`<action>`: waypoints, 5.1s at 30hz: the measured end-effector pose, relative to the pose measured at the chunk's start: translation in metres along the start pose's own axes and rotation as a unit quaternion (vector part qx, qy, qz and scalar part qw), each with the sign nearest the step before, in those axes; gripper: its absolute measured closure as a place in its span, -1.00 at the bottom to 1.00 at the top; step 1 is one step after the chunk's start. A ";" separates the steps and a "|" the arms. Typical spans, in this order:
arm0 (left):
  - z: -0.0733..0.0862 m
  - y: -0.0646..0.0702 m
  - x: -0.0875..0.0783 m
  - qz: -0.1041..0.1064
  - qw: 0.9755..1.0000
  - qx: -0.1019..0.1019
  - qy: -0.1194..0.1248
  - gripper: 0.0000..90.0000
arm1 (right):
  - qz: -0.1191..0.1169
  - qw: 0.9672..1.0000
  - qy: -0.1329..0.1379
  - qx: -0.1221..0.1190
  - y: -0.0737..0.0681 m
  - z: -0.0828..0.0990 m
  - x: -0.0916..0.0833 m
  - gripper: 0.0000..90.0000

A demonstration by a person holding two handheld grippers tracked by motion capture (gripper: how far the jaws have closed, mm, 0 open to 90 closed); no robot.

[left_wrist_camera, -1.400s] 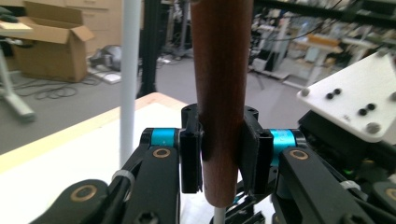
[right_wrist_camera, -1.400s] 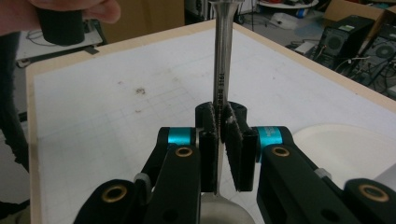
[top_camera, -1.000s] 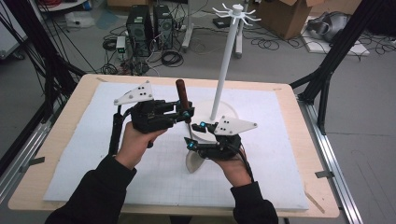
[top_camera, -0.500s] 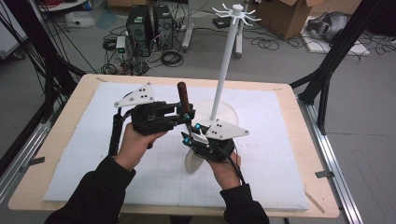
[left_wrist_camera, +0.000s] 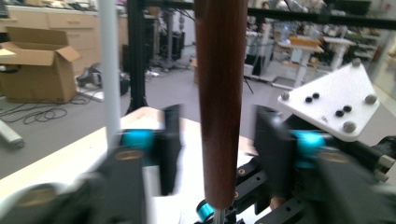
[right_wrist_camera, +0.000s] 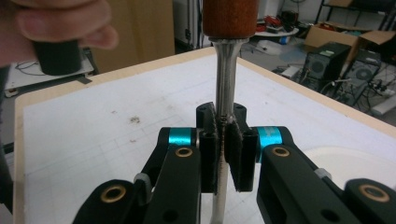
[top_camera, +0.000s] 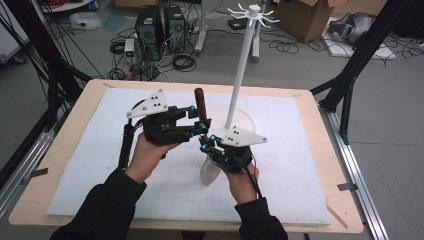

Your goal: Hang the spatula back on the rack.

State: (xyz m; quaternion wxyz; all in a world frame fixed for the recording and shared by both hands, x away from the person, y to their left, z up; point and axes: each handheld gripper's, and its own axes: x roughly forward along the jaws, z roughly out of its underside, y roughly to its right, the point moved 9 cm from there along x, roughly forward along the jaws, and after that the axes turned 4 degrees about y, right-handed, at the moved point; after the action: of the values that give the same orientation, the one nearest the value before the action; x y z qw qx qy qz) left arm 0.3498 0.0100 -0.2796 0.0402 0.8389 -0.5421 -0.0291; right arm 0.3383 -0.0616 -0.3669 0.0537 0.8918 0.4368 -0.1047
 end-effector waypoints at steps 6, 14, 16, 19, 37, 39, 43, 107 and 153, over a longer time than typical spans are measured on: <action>0.004 -0.012 -0.018 -0.028 0.999 0.019 0.001 -0.24 | 0.025 1.000 0.001 0.008 0.015 0.000 -0.011 0.88; 0.038 -0.037 -0.046 -0.058 0.998 0.005 -0.012 -0.56 | 0.080 0.997 0.003 0.012 0.044 -0.009 -0.031 0.88; 0.050 -0.044 -0.054 -0.065 0.998 -0.002 -0.023 -0.58 | 0.088 0.996 0.005 0.014 0.047 -0.011 -0.034 0.88; 0.064 -0.054 -0.066 -0.088 0.996 -0.007 -0.034 -0.66 | 0.110 0.994 0.009 0.016 0.059 -0.016 -0.041 0.88; 0.099 -0.070 -0.102 -0.101 0.994 -0.023 -0.042 -0.65 | 0.144 0.988 0.024 0.042 0.124 -0.073 -0.062 0.88; 0.100 -0.070 -0.103 -0.102 0.994 -0.024 -0.043 -0.65 | 0.147 0.988 0.022 0.045 0.129 -0.078 -0.063 0.88; 0.102 -0.070 -0.102 -0.102 0.993 -0.024 -0.044 -0.65 | 0.152 0.987 0.014 0.050 0.140 -0.086 -0.064 0.88; 0.120 -0.073 -0.107 -0.105 0.993 -0.014 -0.042 -0.65 | 0.144 0.989 0.004 0.024 0.143 -0.029 -0.078 -0.47; 0.165 -0.081 -0.127 -0.135 0.989 -0.022 -0.064 -0.60 | 0.195 0.981 -0.021 0.016 0.114 0.110 -0.128 -0.62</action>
State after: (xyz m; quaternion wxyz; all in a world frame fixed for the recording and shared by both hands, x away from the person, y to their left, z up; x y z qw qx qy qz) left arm 0.3562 0.1531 -0.4514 0.0198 0.8997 -0.4245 -0.0998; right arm 0.3365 -0.2507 -0.4435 0.0678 0.9582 0.2519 -0.1176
